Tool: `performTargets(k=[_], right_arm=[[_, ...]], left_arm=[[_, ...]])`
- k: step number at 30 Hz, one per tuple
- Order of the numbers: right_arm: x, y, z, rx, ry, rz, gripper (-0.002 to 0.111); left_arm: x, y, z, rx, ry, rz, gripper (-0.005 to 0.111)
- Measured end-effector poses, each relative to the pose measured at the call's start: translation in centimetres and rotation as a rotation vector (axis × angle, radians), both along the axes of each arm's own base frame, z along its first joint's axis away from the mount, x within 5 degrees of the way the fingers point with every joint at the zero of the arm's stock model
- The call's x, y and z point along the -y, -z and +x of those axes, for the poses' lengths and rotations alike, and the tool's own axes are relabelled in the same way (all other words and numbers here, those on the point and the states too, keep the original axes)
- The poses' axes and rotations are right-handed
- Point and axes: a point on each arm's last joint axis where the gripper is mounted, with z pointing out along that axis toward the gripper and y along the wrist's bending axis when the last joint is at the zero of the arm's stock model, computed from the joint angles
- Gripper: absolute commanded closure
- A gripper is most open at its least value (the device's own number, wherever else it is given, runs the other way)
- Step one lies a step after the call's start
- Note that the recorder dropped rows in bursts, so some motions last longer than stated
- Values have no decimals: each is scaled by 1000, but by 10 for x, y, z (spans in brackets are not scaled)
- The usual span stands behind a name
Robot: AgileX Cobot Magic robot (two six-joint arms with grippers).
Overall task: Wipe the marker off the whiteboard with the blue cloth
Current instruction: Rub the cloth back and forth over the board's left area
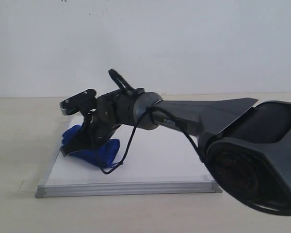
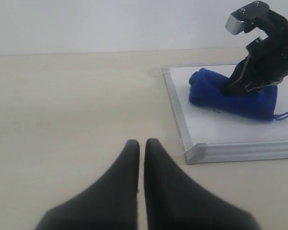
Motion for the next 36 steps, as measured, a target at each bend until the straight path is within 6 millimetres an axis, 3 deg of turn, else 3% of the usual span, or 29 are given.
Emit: performTargets(k=[4,8,12,18,21,27,33,36], right_arm=[[-30,-1,-31,-12,-99,27,102],[-33,-1,-34,-8,-115,27,102],[-14,0,-14,22,-46,-22,102],[41,0,32,54,139,-128,102],[50,1,38,47,167,-146,102],[26,0,17,24,19,-143,102],[-22,-8,-30,-8,-205,-121,102],[-25,-12,-31,-6,-208,-131,102]], left_arm=[[0,0,0,0,0,0,103],[0,0,0,0,0,0,103],[0,0,0,0,0,0,103],[0,0,0,0,0,0,103],[0,0,0,0,0,0,103],[0,0,0,0,0,0,103],[0,0,0,0,0,0,103],[0,0,0,0,0,0,103]])
